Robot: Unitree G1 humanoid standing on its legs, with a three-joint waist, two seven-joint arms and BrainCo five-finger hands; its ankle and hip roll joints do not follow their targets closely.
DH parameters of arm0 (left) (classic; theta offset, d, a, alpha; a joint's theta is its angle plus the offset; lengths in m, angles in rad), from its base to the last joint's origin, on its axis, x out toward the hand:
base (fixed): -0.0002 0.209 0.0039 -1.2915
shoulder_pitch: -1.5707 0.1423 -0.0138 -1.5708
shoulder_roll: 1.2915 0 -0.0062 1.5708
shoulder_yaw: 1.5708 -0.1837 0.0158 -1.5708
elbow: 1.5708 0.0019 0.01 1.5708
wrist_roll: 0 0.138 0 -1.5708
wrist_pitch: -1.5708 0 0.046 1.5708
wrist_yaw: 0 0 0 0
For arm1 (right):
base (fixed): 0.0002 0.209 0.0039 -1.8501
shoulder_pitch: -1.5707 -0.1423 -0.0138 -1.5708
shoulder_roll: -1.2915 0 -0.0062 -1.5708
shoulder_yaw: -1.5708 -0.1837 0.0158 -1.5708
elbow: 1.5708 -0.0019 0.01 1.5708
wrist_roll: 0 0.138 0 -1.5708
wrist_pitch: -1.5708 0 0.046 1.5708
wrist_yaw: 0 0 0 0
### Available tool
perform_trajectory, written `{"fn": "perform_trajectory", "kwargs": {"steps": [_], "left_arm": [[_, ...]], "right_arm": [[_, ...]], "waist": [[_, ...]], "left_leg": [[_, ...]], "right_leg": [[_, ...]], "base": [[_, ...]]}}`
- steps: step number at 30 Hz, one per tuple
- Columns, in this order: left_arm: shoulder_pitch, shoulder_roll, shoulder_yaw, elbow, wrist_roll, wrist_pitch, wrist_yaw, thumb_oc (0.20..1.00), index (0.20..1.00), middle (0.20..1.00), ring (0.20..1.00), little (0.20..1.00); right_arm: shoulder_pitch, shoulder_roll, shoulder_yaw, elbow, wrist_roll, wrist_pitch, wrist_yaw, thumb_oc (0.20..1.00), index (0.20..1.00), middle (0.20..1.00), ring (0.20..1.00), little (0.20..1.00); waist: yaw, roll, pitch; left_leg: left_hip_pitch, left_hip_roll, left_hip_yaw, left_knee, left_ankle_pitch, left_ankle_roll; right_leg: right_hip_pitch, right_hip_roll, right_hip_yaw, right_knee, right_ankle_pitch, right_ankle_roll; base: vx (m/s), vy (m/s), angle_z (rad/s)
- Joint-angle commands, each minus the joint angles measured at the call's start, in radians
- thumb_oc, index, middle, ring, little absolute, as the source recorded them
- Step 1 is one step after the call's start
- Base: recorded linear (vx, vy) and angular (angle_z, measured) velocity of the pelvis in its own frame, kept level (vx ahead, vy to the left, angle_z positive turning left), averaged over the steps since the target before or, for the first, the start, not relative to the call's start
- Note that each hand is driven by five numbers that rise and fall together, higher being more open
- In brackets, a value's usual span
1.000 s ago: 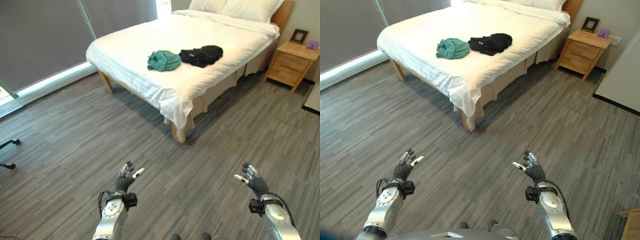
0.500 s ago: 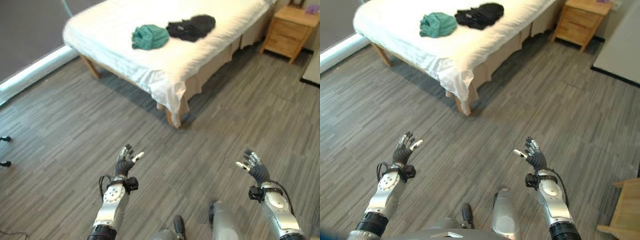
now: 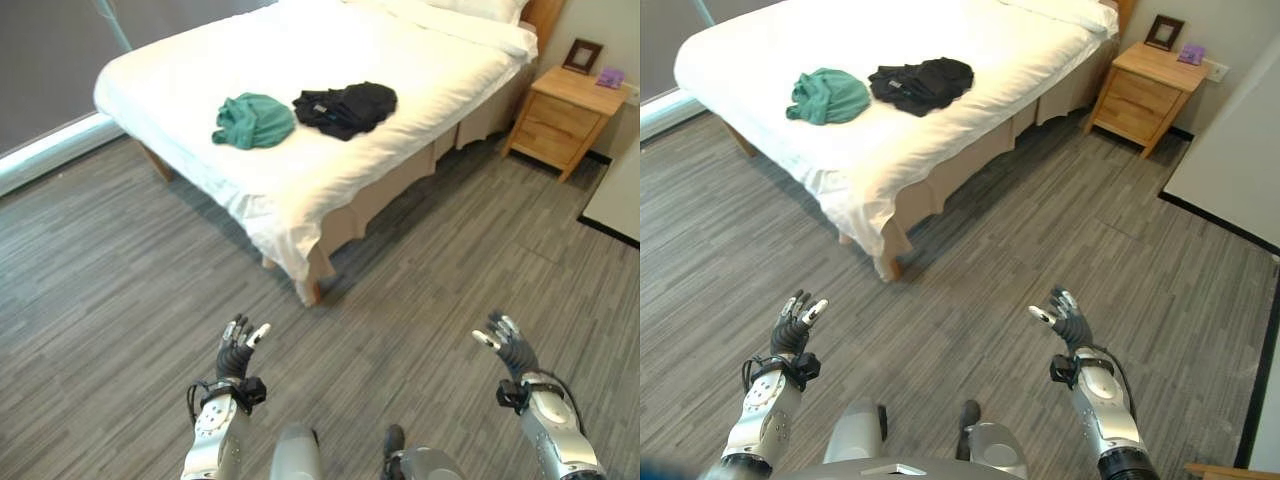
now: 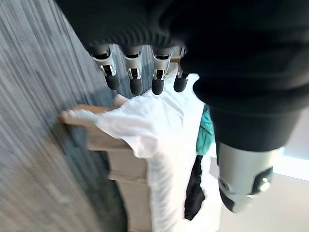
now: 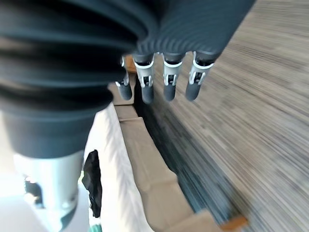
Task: Pick up bed clothes into laundry basket.
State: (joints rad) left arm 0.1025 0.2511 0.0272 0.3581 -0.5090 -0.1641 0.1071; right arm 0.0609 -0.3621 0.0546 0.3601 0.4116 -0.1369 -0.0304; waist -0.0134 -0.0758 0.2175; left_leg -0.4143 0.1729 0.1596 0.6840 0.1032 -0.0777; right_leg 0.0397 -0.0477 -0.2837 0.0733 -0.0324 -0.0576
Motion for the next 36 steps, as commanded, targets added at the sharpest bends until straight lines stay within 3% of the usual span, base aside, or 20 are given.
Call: {"fn": "perform_trajectory", "kwargs": {"steps": [1, 2, 5, 10, 11, 12, 13, 14, 15, 16, 20, 21, 23, 25, 26, 28, 29, 32, 35, 36], "left_arm": [[-0.054, 0.062, 0.011, -0.059, -0.022, -0.054, 0.0, 1.0, 1.0, 1.0, 1.0, 1.0], [-0.059, 0.06, 0.02, -0.033, -0.018, -0.057, 0.002, 1.0, 1.0, 1.0, 1.0, 1.0], [-0.054, 0.049, 0.048, -0.031, -0.022, -0.061, 0.004, 1.0, 1.0, 1.0, 1.0, 1.0], [-0.032, 0.06, 0.091, -0.031, 0.01, -0.061, 0.014, 1.0, 1.0, 1.0, 1.0, 1.0], [-0.029, 0.067, 0.107, -0.04, 0.023, -0.06, 0.027, 1.0, 1.0, 1.0, 1.0, 1.0], [-0.033, 0.069, 0.111, -0.047, 0.019, -0.056, 0.026, 1.0, 1.0, 1.0, 1.0, 1.0], [-0.033, 0.069, 0.111, -0.047, 0.019, -0.056, 0.026, 1.0, 1.0, 1.0, 1.0, 1.0], [-0.04, 0.083, 0.105, -0.05, 0.031, -0.054, 0.02, 1.0, 1.0, 1.0, 1.0, 1.0], [-0.04, 0.083, 0.105, -0.05, 0.031, -0.054, 0.02, 1.0, 1.0, 1.0, 1.0, 1.0], [-0.055, 0.093, 0.09, -0.039, 0.03, -0.06, 0.015, 1.0, 1.0, 1.0, 1.0, 1.0], [-0.049, 0.094, 0.078, -0.039, -0.006, -0.059, -0.004, 1.0, 1.0, 1.0, 1.0, 1.0], [-0.049, 0.094, 0.078, -0.039, -0.007, -0.059, -0.004, 1.0, 1.0, 1.0, 1.0, 1.0], [-0.06, 0.101, 0.062, -0.017, 0.005, -0.059, -0.017, 1.0, 1.0, 1.0, 1.0, 1.0], [-0.059, 0.103, 0.06, -0.025, 0.013, -0.06, -0.014, 1.0, 1.0, 1.0, 1.0, 1.0], [-0.045, 0.104, 0.064, -0.029, 0.023, -0.062, -0.012, 1.0, 1.0, 1.0, 1.0, 1.0], [-0.034, 0.105, 0.071, -0.027, 0.024, -0.056, -0.018, 1.0, 1.0, 1.0, 1.0, 1.0], [-0.038, 0.094, 0.074, 0.012, -0.006, -0.051, -0.022, 1.0, 1.0, 1.0, 1.0, 1.0], [-0.062, 0.079, 0.046, 0.018, -0.069, -0.046, -0.035, 1.0, 1.0, 1.0, 1.0, 1.0], [-0.067, 0.083, 0.003, 0.012, -0.056, -0.024, -0.052, 1.0, 1.0, 1.0, 1.0, 1.0], [-0.067, 0.082, 0.003, 0.012, -0.056, -0.024, -0.052, 1.0, 1.0, 1.0, 1.0, 1.0]], "right_arm": [[-0.002, -0.056, -0.019, -0.104, 0.011, -0.047, -0.008, 1.0, 1.0, 1.0, 1.0, 1.0], [0.012, -0.062, -0.026, -0.102, -0.011, -0.046, 0.001, 1.0, 1.0, 1.0, 1.0, 1.0], [0.012, -0.058, -0.045, -0.094, -0.033, -0.042, -0.003, 1.0, 1.0, 1.0, 1.0, 1.0], [0.026, -0.02, -0.065, -0.082, -0.052, -0.037, 0.002, 1.0, 1.0, 1.0, 1.0, 1.0], [0.02, -0.011, -0.068, -0.074, -0.064, -0.03, 0.004, 1.0, 1.0, 1.0, 1.0, 1.0], [0.013, -0.013, -0.063, -0.078, -0.072, -0.029, 0.008, 1.0, 1.0, 1.0, 1.0, 1.0], [0.013, -0.013, -0.063, -0.078, -0.072, -0.029, 0.008, 1.0, 1.0, 1.0, 1.0, 1.0], [0.003, -0.043, -0.061, -0.093, -0.13, -0.021, 0.022, 1.0, 1.0, 1.0, 1.0, 1.0], [0.003, -0.043, -0.061, -0.093, -0.13, -0.021, 0.022, 1.0, 1.0, 1.0, 1.0, 1.0], [-0.005, -0.067, -0.082, -0.095, -0.125, -0.02, 0.013, 1.0, 1.0, 1.0, 1.0, 1.0], [-0.006, -0.109, -0.145, -0.095, -0.116, -0.026, -0.012, 1.0, 1.0, 1.0, 1.0, 1.0], [-0.006, -0.109, -0.145, -0.095, -0.116, -0.026, -0.012, 1.0, 1.0, 1.0, 1.0, 1.0], [0.002, -0.141, -0.189, -0.079, -0.133, -0.029, -0.029, 1.0, 1.0, 1.0, 1.0, 1.0], [0.001, -0.142, -0.198, -0.079, -0.131, -0.03, -0.035, 1.0, 1.0, 1.0, 1.0, 1.0], [-0.02, -0.142, -0.201, -0.074, -0.122, -0.038, -0.039, 1.0, 1.0, 1.0, 1.0, 1.0], [-0.024, -0.149, -0.195, -0.072, -0.126, -0.034, -0.03, 1.0, 1.0, 1.0, 1.0, 1.0], [-0.055, -0.18, -0.181, -0.067, -0.147, -0.035, -0.032, 1.0, 1.0, 1.0, 1.0, 1.0], [-0.108, -0.256, -0.177, -0.038, -0.148, -0.025, -0.055, 1.0, 1.0, 1.0, 1.0, 1.0], [-0.12, -0.367, -0.207, -0.026, -0.201, 0.002, -0.069, 1.0, 1.0, 1.0, 1.0, 1.0], [-0.12, -0.367, -0.207, -0.026, -0.201, 0.002, -0.069, 1.0, 1.0, 1.0, 1.0, 1.0]], "waist": [[0.009, 0.045, 0.035], [0.03, 0.067, 0.019], [0.048, 0.081, -0.019], [0.064, 0.045, -0.086], [0.066, 0.04, -0.075], [0.066, 0.053, -0.061], [0.067, 0.054, -0.063], [0.031, 0.077, -0.026], [0.032, 0.078, -0.027], [-0.012, 0.082, -0.007], [-0.044, 0.046, -0.022], [-0.046, 0.047, -0.021], [-0.074, 0.021, -0.043], [-0.07, 0.015, -0.047], [-0.044, 0.001, -0.055], [-0.039, -0.003, -0.062], [-0.021, -0.006, -0.056], [-0.006, -0.039, -0.013], [-0.011, -0.035, -0.013], [-0.011, -0.035, -0.013]], "left_leg": [[0.165, 0.002, 0.037, -0.256, 0.06, -0.034], [0.165, -0.066, 0.05, -0.508, 0.088, -0.024], [0.159, -0.104, 0.078, -0.643, 0.15, -0.033], [0.238, -0.149, 0.092, -0.622, 0.062, 0.042], [0.308, -0.177, 0.12, -0.635, 0.01, 0.091], [0.341, -0.172, 0.129, -0.644, -0.006, 0.109], [0.34, -0.17, 0.13, -0.644, -0.006, 0.109], [0.418, -0.157, 0.084, -0.666, -0.037, 0.123], [0.416, -0.157, 0.085, -0.666, -0.037, 0.123], [0.478, -0.154, 0.027, -0.69, -0.047, 0.116], [0.541, -0.157, -0.06, -0.717, -0.092, 0.07], [0.54, -0.156, -0.062, -0.717, -0.09, 0.07], [0.594, -0.144, -0.148, -0.754, -0.129, 0.046], [0.606, -0.132, -0.164, -0.755, -0.135, 0.039], [0.617, -0.106, -0.168, -0.739, -0.139, 0.022], [0.616, -0.087, -0.178, -0.729, -0.142, 0.01], [0.548, -0.002, -0.153, -0.566, -0.038, -0.049], [0.41, 0.011, -0.128, -0.344, 0.009, -0.027], [0.358, 0.007, 0.022, -0.43, -0.026, -0.014], [0.358, 0.007, 0.022, -0.431, -0.025, -0.014]], "right_leg": [[0.047, -0.051, 0.071, -0.082, 0.026, 0.109], [0.109, -0.028, 0.086, -0.093, -0.01, 0.124], [0.211, -0.009, 0.112, -0.107, -0.051, 0.138], [0.232, -0.087, 0.141, 0.006, -0.023, 0.193], [0.121, -0.149, 0.14, 0.313, 0.162, 0.23], [0.061, -0.152, 0.151, 0.455, 0.235, 0.238], [0.059, -0.151, 0.152, 0.455, 0.236, 0.238], [-0.094, -0.096, 0.176, 0.619, 0.205, 0.233], [-0.097, -0.095, 0.177, 0.619, 0.205, 0.233], [-0.195, -0.049, 0.21, 0.568, 0.141, 0.219], [-0.177, -0.132, 0.254, 0.163, 0.136, 0.221], [-0.172, -0.131, 0.251, 0.153, 0.142, 0.22], [-0.167, -0.107, 0.415, -0.054, 0.171, 0.271], [-0.165, -0.111, 0.398, -0.065, 0.19, 0.275], [-0.148, -0.133, 0.317, -0.056, 0.209, 0.273], [-0.137, -0.128, 0.299, -0.057, 0.186, 0.265], [-0.088, -0.099, 0.231, -0.024, 0.135, 0.222], [-0.031, -0.101, 0.156, -0.04, 0.116, 0.17], [0.01, -0.105, 0.089, -0.057, 0.085, 0.174], [0.01, -0.105, 0.089, -0.056, 0.085, 0.174]], "base": [[0.82, 0.021, -0.34], [0.45, 0.017, -0.39], [0.72, 0.03, -0.28], [0.56, 0.114, -0.35], [0.32, 0.252, -0.44], [0.33, 0.251, -0.4], [0.36, 0.169, 0.05], [0.26, 0.081, 0.24], [0.54, 0.044, 0.75], [0.45, -0.107, 0.94], [0.44, -0.205, 1.42], [0.38, -0.186, 0.88], [0.5, -0.326, 0.69], [0.35, -0.315, 1.2], [0.26, -0.326, 1.17], [0.26, -0.408, 0.79], [0.2, -0.466, 0.41], [0.1, -0.416, 0.52], [0.1, -0.168, 0.82], [0.1, -0.1, 0.73]]}}
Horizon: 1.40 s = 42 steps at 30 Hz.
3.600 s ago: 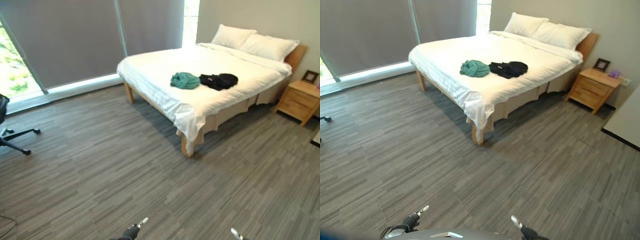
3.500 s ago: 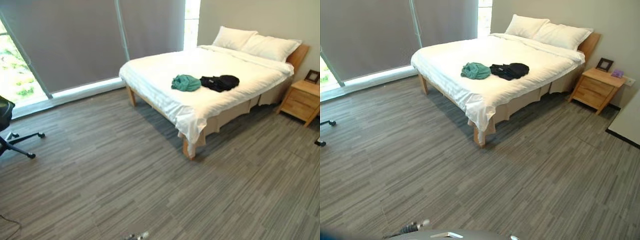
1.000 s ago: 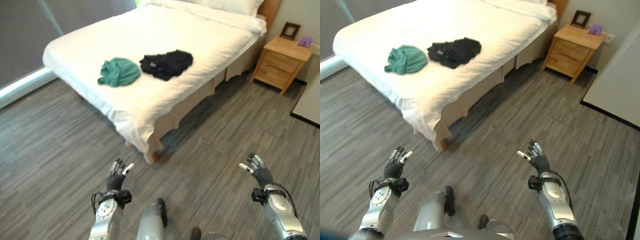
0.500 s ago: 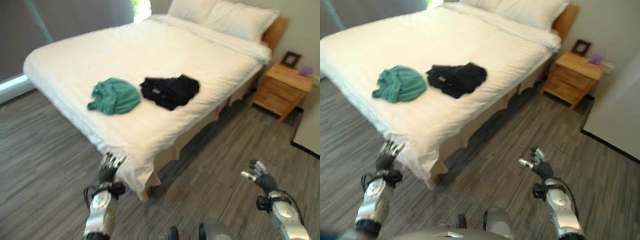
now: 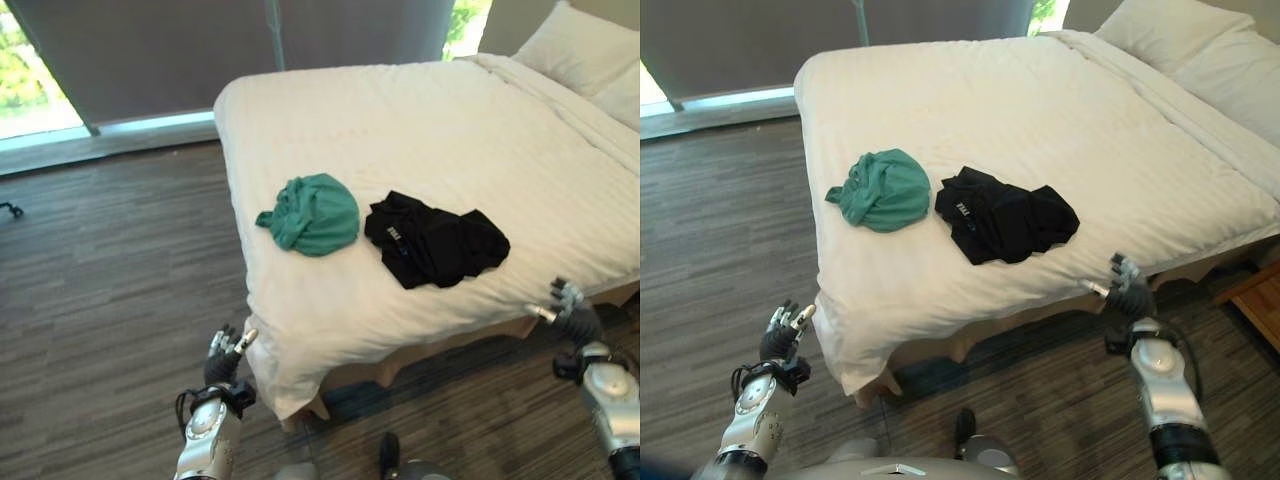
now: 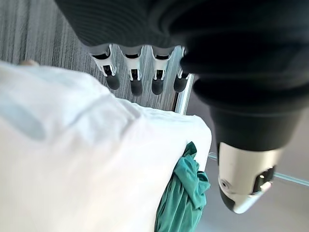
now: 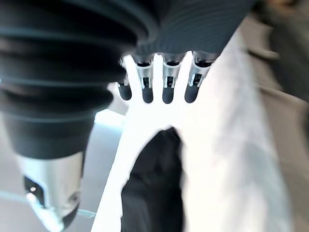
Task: Pick up bed clothes into laundry basket.
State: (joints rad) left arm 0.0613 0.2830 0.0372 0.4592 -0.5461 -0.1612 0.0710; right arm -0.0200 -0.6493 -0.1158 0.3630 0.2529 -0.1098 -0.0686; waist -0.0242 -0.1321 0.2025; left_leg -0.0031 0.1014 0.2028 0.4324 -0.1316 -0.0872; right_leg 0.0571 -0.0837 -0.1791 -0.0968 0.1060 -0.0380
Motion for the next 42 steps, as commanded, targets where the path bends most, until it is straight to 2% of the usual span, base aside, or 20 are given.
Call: {"fn": "perform_trajectory", "kwargs": {"steps": [1, 2, 3, 4, 5, 7, 8, 9, 10, 13, 16, 20, 24, 29, 33, 36, 39, 42], "left_arm": [[-0.036, 0.049, -0.042, -0.076, -0.016, -0.024, -0.034, 1.0, 1.0, 1.0, 1.0, 1.0], [-0.035, 0.051, -0.056, -0.072, -0.014, -0.021, -0.061, 1.0, 1.0, 1.0, 1.0, 1.0], [-0.036, 0.05, -0.055, -0.071, -0.014, -0.021, -0.061, 1.0, 1.0, 1.0, 1.0, 1.0], [-0.032, 0.054, -0.063, -0.063, -0.01, -0.02, -0.068, 1.0, 1.0, 1.0, 1.0, 1.0], [-0.021, 0.057, -0.08, -0.068, -0.009, -0.017, -0.085, 1.0, 1.0, 1.0, 1.0, 1.0], [-0.014, 0.072, -0.09, -0.057, -0.014, -0.018, -0.098, 1.0, 1.0, 1.0, 1.0, 1.0], [-0.01, 0.076, -0.09, -0.06, -0.021, -0.019, -0.098, 1.0, 1.0, 1.0, 1.0, 1.0], [-0.009, 0.075, -0.088, -0.061, -0.02, -0.019, -0.098, 1.0, 1.0, 1.0, 1.0, 1.0], [-0.01, 0.081, -0.094, -0.044, -0.039, -0.022, -0.095, 1.0, 1.0, 1.0, 1.0, 1.0], [0.002, 0.077, -0.1, -0.03, -0.061, -0.018, -0.102, 1.0, 1.0, 1.0, 1.0, 1.0], [0.033, 0.078, -0.101, -0.03, -0.071, -0.016, -0.101, 1.0, 1.0, 1.0, 1.0, 1.0], [0.045, 0.08, -0.107, -0.009, -0.074, -0.013, -0.091, 1.0, 1.0, 1.0, 1.0, 1.0], [0.05, 0.082, -0.097, 0.009, -0.078, -0.01, -0.089, 1.0, 1.0, 1.0, 1.0, 1.0], [0.065, 0.08, -0.066, 0.031, -0.088, -0.011, -0.08, 1.0, 1.0, 1.0, 1.0, 1.0], [0.068, 0.075, -0.074, 0.049, -0.093, -0.011, -0.089, 1.0, 1.0, 1.0, 1.0, 1.0], [0.051, 0.072, -0.096, 0.065, -0.104, -0.011, -0.097, 1.0, 1.0, 1.0, 1.0, 1.0], [0.029, 0.066, -0.127, 0.063, -0.106, -0.013, -0.102, 1.0, 1.0, 1.0, 1.0, 1.0], [0.019, 0.065, -0.145, 0.059, -0.109, -0.012, -0.109, 1.0, 1.0, 1.0, 1.0, 1.0]], "right_arm": [[-0.039, -0.144, -0.041, -0.079, -0.1, -0.024, -0.015, 1.0, 1.0, 1.0, 1.0, 1.0], [-0.062, -0.185, -0.027, -0.087, -0.164, -0.021, -0.006, 1.0, 1.0, 1.0, 1.0, 1.0], [-0.064, -0.186, -0.026, -0.086, -0.164, -0.021, -0.006, 1.0, 1.0, 1.0, 1.0, 1.0], [-0.105, -0.221, 0.004, -0.076, -0.227, -0.021, -0.013, 1.0, 1.0, 1.0, 1.0, 1.0], [-0.148, -0.298, 0.042, -0.078, -0.385, -0.015, -0.028, 1.0, 1.0, 1.0, 1.0, 1.0], [-0.248, -0.36, 0.134, -0.086, -0.541, -0.014, -0.032, 1.0, 1.0, 1.0, 1.0, 1.0], [-0.303, -0.377, 0.188, -0.065, -0.593, -0.013, -0.045, 1.0, 1.0, 1.0, 1.0, 1.0], [-0.307, -0.377, 0.192, -0.064, -0.593, -0.014, -0.046, 1.0, 1.0, 1.0, 1.0, 1.0], [-0.431, -0.398, 0.333, -0.03, -0.685, -0.016, -0.041, 1.0, 1.0, 1.0, 1.0, 1.0], [-0.616, -0.446, 0.597, -0.011, -0.857, -0.043, 0.01, 1.0, 1.0, 1.0, 1.0, 1.0], [-0.74, -0.426, 0.744, -0.009, -0.913, -0.054, 0.038, 1.0, 1.0, 1.0, 1.0, 1.0], [-0.874, -0.368, 0.854, 0.03, -0.925, -0.041, 0.058, 1.0, 1.0, 1.0, 1.0, 1.0], [-0.959, -0.365, 0.933, 0.055, -0.948, -0.039, 0.073, 1.0, 1.0, 1.0, 1.0, 1.0], [-0.954, -0.434, 0.884, 0.053, -0.908, -0.022, 0.048, 1.0, 1.0, 1.0, 1.0, 1.0], [-0.926, -0.503, 0.836, -0.036, -0.75, -0.06, 0.065, 1.0, 1.0, 1.0, 1.0, 1.0], [-0.943, -0.507, 0.877, -0.029, -0.694, -0.074, 0.105, 1.0, 1.0, 1.0, 1.0, 1.0], [-1.02, -0.513, 0.99, -0.023, -0.702, -0.093, 0.139, 1.0, 1.0, 1.0, 1.0, 1.0], [-1.043, -0.513, 1.023, -0.016, -0.691, -0.099, 0.15, 1.0, 1.0, 1.0, 1.0, 1.0]], "waist": [[-0.014, 0.028, -0.005], [-0.009, 0.04, -0.008], [-0.009, 0.04, -0.01], [-0.001, 0.048, -0.013], [0.003, 0.054, -0.022], [0.018, 0.063, -0.035], [0.019, 0.067, -0.042], [0.018, 0.068, -0.042], [0.034, 0.076, -0.043], [0.047, 0.084, -0.046], [0.061, 0.093, -0.048], [0.076, 0.102, -0.038], [0.084, 0.109, -0.03], [0.082, 0.121, -0.015], [0.077, 0.128, -0.004], [0.074, 0.129, 0.006], [0.068, 0.134, 0.018], [0.064, 0.139, 0.024]], "left_leg": [[-0.07, 0.072, 0.072, -0.214, 0.207, -0.009], [-0.056, 0.07, 0.08, -0.254, 0.209, -0.015], [-0.057, 0.068, 0.082, -0.262, 0.215, -0.014], [-0.041, 0.05, 0.058, -0.303, 0.211, -0.013], [-0.015, 0.035, 0.051, -0.354, 0.206, -0.017], [0.014, 0.02, 0.048, -0.411, 0.207, -0.014], [0.019, 0.016, 0.051, -0.431, 0.214, -0.012], [0.019, 0.016, 0.051, -0.432, 0.214, -0.012], [0.031, 0.008, 0.049, -0.472, 0.222, -0.01], [0.044, 0.004, 0.051, -0.505, 0.229, -0.014], [0.04, 0.0, 0.047, -0.514, 0.227, -0.013], [0.03, -0.004, 0.043, -0.519, 0.226, -0.013], [0.019, -0.006, 0.037, -0.52, 0.228, -0.013], [0.001, -0.013, 0.025, -0.52, 0.227, -0.014], [-0.017, -0.015, 0.023, -0.52, 0.23, -0.015], [-0.03, -0.013, 0.03, -0.52, 0.234, -0.019], [-0.039, -0.009, 0.04, -0.52, 0.236, -0.024], [-0.046, -0.008, 0.041, -0.52, 0.238, -0.026]], "right_leg": [[-0.006, -0.07, -0.048, 0.116, -0.064, 0.16], [0.001, -0.061, -0.058, 0.116, -0.08, 0.158], [-0.003, -0.061, -0.057, 0.115, -0.077, 0.158], [0.003, -0.059, -0.057, 0.11, -0.081, 0.16], [0.027, -0.058, -0.075, 0.084, -0.08, 0.165], [0.031, -0.054, -0.081, 0.054, -0.073, 0.173], [0.029, -0.053, -0.085, 0.043, -0.067, 0.174], [0.029, -0.053, -0.085, 0.043, -0.067, 0.174], [0.023, -0.05, -0.085, 0.029, -0.062, 0.177], [0.019, -0.048, -0.088, 0.013, -0.059, 0.181], [0.012, -0.048, -0.098, 0.01, -0.057, 0.187], [-0.002, -0.05, -0.102, 0.01, -0.054, 0.189], [-0.012, -0.053, -0.108, 0.01, -0.051, 0.19], [-0.028, -0.054, -0.115, 0.01, -0.046, 0.194], [-0.054, -0.055, -0.113, 0.01, -0.039, 0.194], [-0.075, -0.055, -0.105, 0.01, -0.032, 0.195], [-0.094, -0.054, -0.096, 0.01, -0.026, 0.196], [-0.103, -0.054, -0.094, 0.01, -0.024, 0.196]], "base": [[0.14, -0.065, 0.37], [0.13, -0.066, 0.39], [0.12, 0.039, 0.37], [0.17, 0.029, 0.26], [0.23, 0.037, -0.2], [0.18, 0.018, -0.22], [0.08, 0.011, -0.11], [0.04, 0.016, -0.11], [0.04, 0.021, -0.05], [0.04, 0.017, 0.08], [0.04, 0.013, 0.14], [0.0, 0.013, 0.09], [0.0, 0.013, 0.11], [0.0, 0.0, 0.0], [0.0, 0.0, 0.0], [-0.04, 0.001, -0.03], [-0.04, 0.001, -0.1], [-0.03, 0.001, -0.12]]}}
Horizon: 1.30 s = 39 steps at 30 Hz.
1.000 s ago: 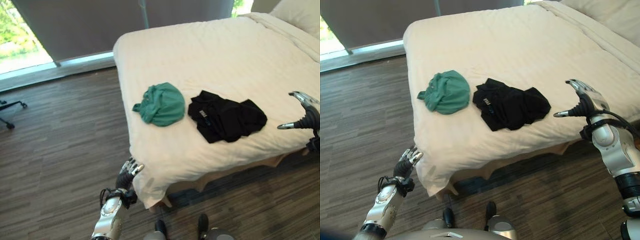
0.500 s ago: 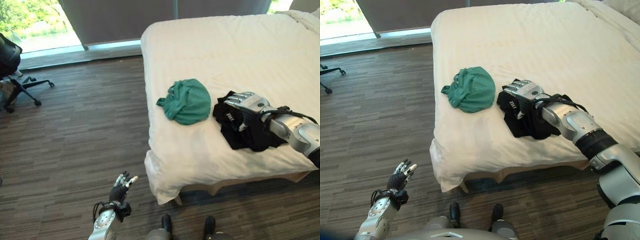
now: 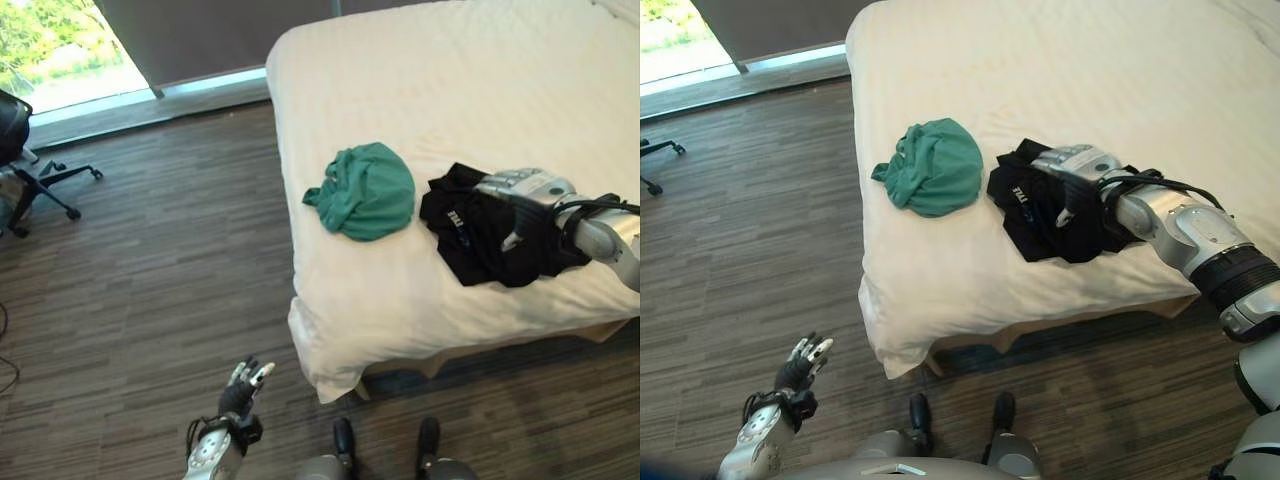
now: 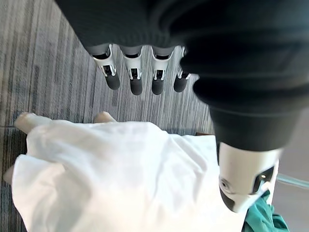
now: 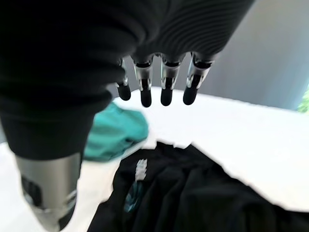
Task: Pick up bed clothes into laundry basket.
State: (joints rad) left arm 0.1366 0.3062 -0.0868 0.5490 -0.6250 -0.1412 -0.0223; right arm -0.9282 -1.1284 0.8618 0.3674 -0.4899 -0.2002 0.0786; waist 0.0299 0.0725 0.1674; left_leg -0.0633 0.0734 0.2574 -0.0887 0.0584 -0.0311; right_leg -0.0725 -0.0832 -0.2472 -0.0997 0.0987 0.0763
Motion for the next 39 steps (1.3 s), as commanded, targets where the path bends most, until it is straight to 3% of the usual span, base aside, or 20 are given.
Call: {"fn": "perform_trajectory", "kwargs": {"steps": [1, 10, 15, 21, 22, 23, 28, 29, 30, 39], "left_arm": [[-0.061, 0.04, -0.026, -0.026, -0.03, -0.031, -0.02, 1.0, 1.0, 1.0, 1.0, 1.0], [-0.062, 0.049, -0.025, -0.011, -0.047, -0.03, -0.048, 1.0, 1.0, 1.0, 1.0, 1.0], [-0.073, 0.036, -0.021, 0.015, -0.083, -0.03, -0.046, 1.0, 1.0, 1.0, 1.0, 1.0], [-0.071, -0.003, -0.057, -0.023, -0.093, -0.029, -0.049, 1.0, 1.0, 1.0, 1.0, 1.0], [-0.07, -0.019, -0.065, -0.024, -0.095, -0.03, -0.049, 1.0, 1.0, 1.0, 1.0, 1.0], [-0.071, -0.016, -0.067, -0.024, -0.095, -0.03, -0.049, 1.0, 1.0, 1.0, 1.0, 1.0], [-0.092, -0.062, -0.064, -0.013, -0.098, -0.041, -0.018, 1.0, 1.0, 1.0, 1.0, 1.0], [-0.094, -0.065, -0.056, -0.011, -0.097, -0.041, -0.011, 1.0, 1.0, 1.0, 1.0, 1.0], [-0.101, -0.076, -0.049, -0.011, -0.092, -0.045, -0.001, 1.0, 1.0, 1.0, 1.0, 1.0], [-0.074, -0.074, -0.052, -0.075, -0.079, -0.049, -0.015, 1.0, 1.0, 1.0, 1.0, 1.0]], "right_arm": [[-0.133, -0.037, 0.049, -0.026, 0.065, -0.013, 0.005, 1.0, 1.0, 1.0, 1.0, 1.0], [-0.244, -0.094, 0.265, -0.062, 0.069, -0.076, 0.119, 1.0, 1.0, 1.0, 1.0, 1.0], [-0.252, -0.093, 0.33, -0.022, 0.018, -0.087, 0.136, 1.0, 1.0, 1.0, 1.0, 1.0], [-0.023, -0.022, 0.219, 0.134, -0.066, -0.063, 0.112, 1.0, 1.0, 1.0, 1.0, 1.0], [0.07, 0.013, 0.147, 0.188, -0.091, -0.043, 0.091, 1.0, 1.0, 1.0, 1.0, 1.0], [0.076, 0.013, 0.141, 0.188, -0.093, -0.044, 0.089, 1.0, 1.0, 1.0, 1.0, 1.0], [0.37, 0.121, -0.156, 0.355, -0.065, 0.043, -0.012, 1.0, 1.0, 1.0, 1.0, 1.0], [0.434, 0.138, -0.228, 0.367, -0.055, 0.061, -0.026, 0.2, 0.2, 0.2, 0.2, 0.2], [0.525, 0.192, -0.345, 0.454, -0.002, 0.089, -0.07, 0.2, 0.2, 0.2, 0.2, 0.2], [0.769, 0.311, -0.569, 0.653, 0.105, 0.119, -0.108, 0.2, 0.2, 0.2, 0.2, 0.2]], "waist": [[0.007, -0.06, 0.065], [0.007, -0.017, 0.112], [0.005, 0.03, 0.139], [-0.008, 0.096, 0.165], [-0.018, 0.12, 0.174], [-0.014, 0.118, 0.17], [-0.055, 0.162, 0.192], [-0.061, 0.165, 0.192], [-0.08, 0.172, 0.2], [-0.134, 0.177, 0.202]], "left_leg": [[0.009, 0.019, -0.014, 0.001, 0.051, -0.083], [-0.065, 0.005, -0.018, 0.001, 0.069, -0.091], [-0.134, -0.006, -0.009, 0.001, 0.083, -0.099], [-0.157, -0.013, -0.004, 0.001, 0.094, -0.103], [-0.152, -0.016, -0.003, 0.001, 0.093, -0.103], [-0.157, -0.016, -0.002, 0.001, 0.096, -0.102], [-0.147, -0.023, 0.008, 0.001, 0.093, -0.098], [-0.15, -0.023, 0.011, 0.001, 0.095, -0.096], [-0.141, -0.025, 0.015, 0.001, 0.091, -0.094], [-0.116, -0.029, 0.033, 0.001, 0.077, -0.088]], "right_leg": [[0.02, -0.055, -0.025, 0.012, -0.015, 0.082], [-0.066, -0.066, -0.013, 0.012, 0.008, 0.085], [-0.144, -0.076, 0.005, 0.012, 0.028, 0.089], [-0.169, -0.086, 0.015, 0.012, 0.03, 0.087], [-0.165, -0.089, 0.018, 0.012, 0.027, 0.088], [-0.171, -0.088, 0.019, 0.012, 0.03, 0.087], [-0.17, -0.092, 0.031, 0.012, 0.028, 0.087], [-0.175, -0.091, 0.037, 0.012, 0.03, 0.085], [-0.17, -0.09, 0.04, 0.012, 0.026, 0.085], [-0.16, -0.086, 0.052, 0.012, 0.017, 0.081]], "base": [[-0.05, 0.006, -0.04], [-0.08, 0.005, -0.02], [-0.07, -0.019, -0.02], [-0.02, -0.012, -0.06], [-0.02, 0.003, -0.04], [0.0, 0.0, 0.0], [-0.01, 0.008, 0.0], [0.0, 0.0, 0.0], [0.0, -0.007, -0.11], [0.03, 0.001, -0.01]]}}
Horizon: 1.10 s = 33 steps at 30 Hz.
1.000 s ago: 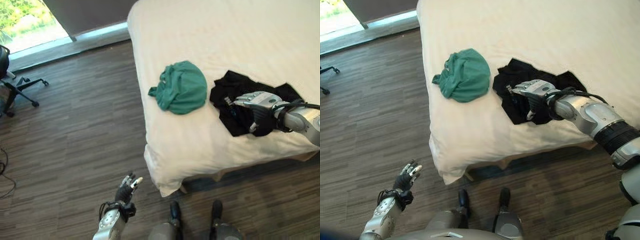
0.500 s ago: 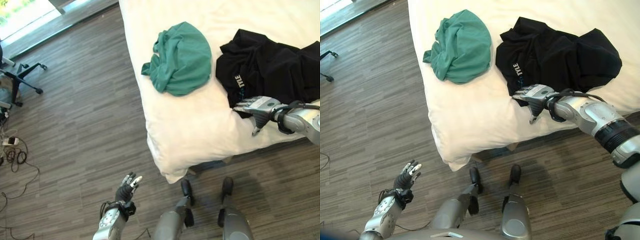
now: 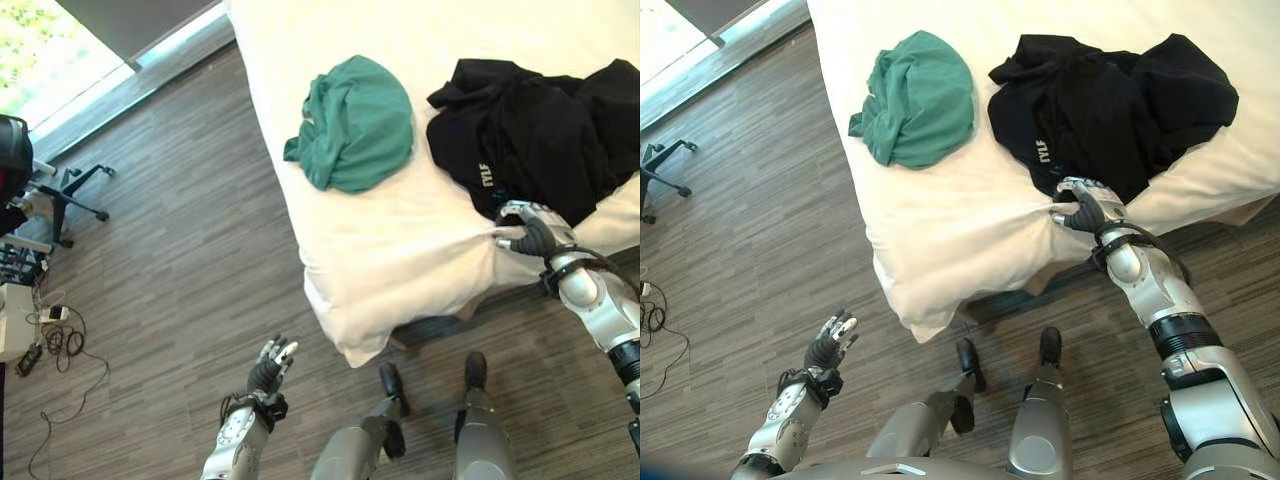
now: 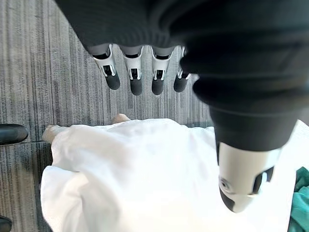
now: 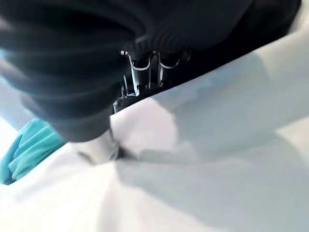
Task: Pick up bed clothes into laundry basket.
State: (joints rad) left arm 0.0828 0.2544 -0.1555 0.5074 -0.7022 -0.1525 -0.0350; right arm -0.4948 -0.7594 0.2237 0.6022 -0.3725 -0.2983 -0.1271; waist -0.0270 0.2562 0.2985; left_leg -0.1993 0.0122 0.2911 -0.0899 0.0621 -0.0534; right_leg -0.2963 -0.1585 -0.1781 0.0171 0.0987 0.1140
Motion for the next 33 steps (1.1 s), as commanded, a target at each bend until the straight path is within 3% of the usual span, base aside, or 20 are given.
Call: {"fn": "perform_trajectory", "kwargs": {"steps": [1, 11, 17, 25, 33], "left_arm": [[-0.013, -0.022, 0.018, -0.04, -0.003, -0.037, -0.006, 1.0, 1.0, 1.0, 1.0, 1.0], [0.026, -0.016, 0.031, -0.034, -0.004, -0.038, -0.01, 1.0, 1.0, 1.0, 1.0, 1.0], [0.042, -0.006, 0.036, -0.02, -0.027, -0.037, -0.004, 1.0, 1.0, 1.0, 1.0, 1.0], [0.053, 0.002, 0.023, 0.008, -0.035, -0.022, -0.013, 1.0, 1.0, 1.0, 1.0, 1.0], [0.031, 0.001, 0.013, 0.064, -0.026, -0.011, -0.018, 1.0, 1.0, 1.0, 1.0, 1.0]], "right_arm": [[0.355, -0.055, 0.05, 0.413, -0.003, 0.216, 0.098, 0.2, 0.2, 0.2, 0.2, 0.2], [0.399, -0.017, -0.092, 0.306, 0.218, 0.195, 0.053, 0.2, 0.2, 0.2, 0.2, 0.2], [0.378, 0.018, -0.255, 0.127, 0.551, 0.14, 0.018, 0.2, 0.2, 0.2, 0.2, 0.2], [0.268, -0.068, -0.416, -0.027, 0.794, 0.086, -0.032, 0.2, 0.2, 0.2, 0.2, 0.2], [0.158, -0.174, -0.357, -0.066, 0.81, 0.102, 0.006, 0.2, 0.2, 0.2, 0.2, 0.2]], "waist": [[-0.082, -0.008, 0.068], [-0.103, -0.016, 0.054], [-0.104, -0.04, 0.032], [-0.09, -0.072, 0.002], [-0.067, -0.098, -0.02]], "left_leg": [[0.02, 0.033, 0.003, 0.003, 0.074, -0.066], [0.036, 0.031, 0.01, 0.003, 0.062, -0.06], [0.063, 0.037, 0.017, 0.003, 0.048, -0.055], [0.102, 0.043, 0.017, 0.003, 0.028, -0.053], [0.118, 0.049, 0.015, 0.003, 0.029, -0.058]], "right_leg": [[0.062, -0.01, -0.014, -0.104, 0.019, 0.042], [0.067, -0.006, -0.006, -0.104, 0.019, 0.041], [0.089, 0.001, -0.007, -0.104, 0.016, 0.04], [0.126, 0.006, -0.01, -0.104, 0.006, 0.04], [0.143, 0.014, -0.017, -0.103, 0.003, 0.038]], "base": [[0.03, 0.016, 0.01], [0.0, 0.0, 0.0], [0.01, -0.008, 0.02], [0.0, 0.0, 0.0], [0.0, -0.001, 0.0]]}}
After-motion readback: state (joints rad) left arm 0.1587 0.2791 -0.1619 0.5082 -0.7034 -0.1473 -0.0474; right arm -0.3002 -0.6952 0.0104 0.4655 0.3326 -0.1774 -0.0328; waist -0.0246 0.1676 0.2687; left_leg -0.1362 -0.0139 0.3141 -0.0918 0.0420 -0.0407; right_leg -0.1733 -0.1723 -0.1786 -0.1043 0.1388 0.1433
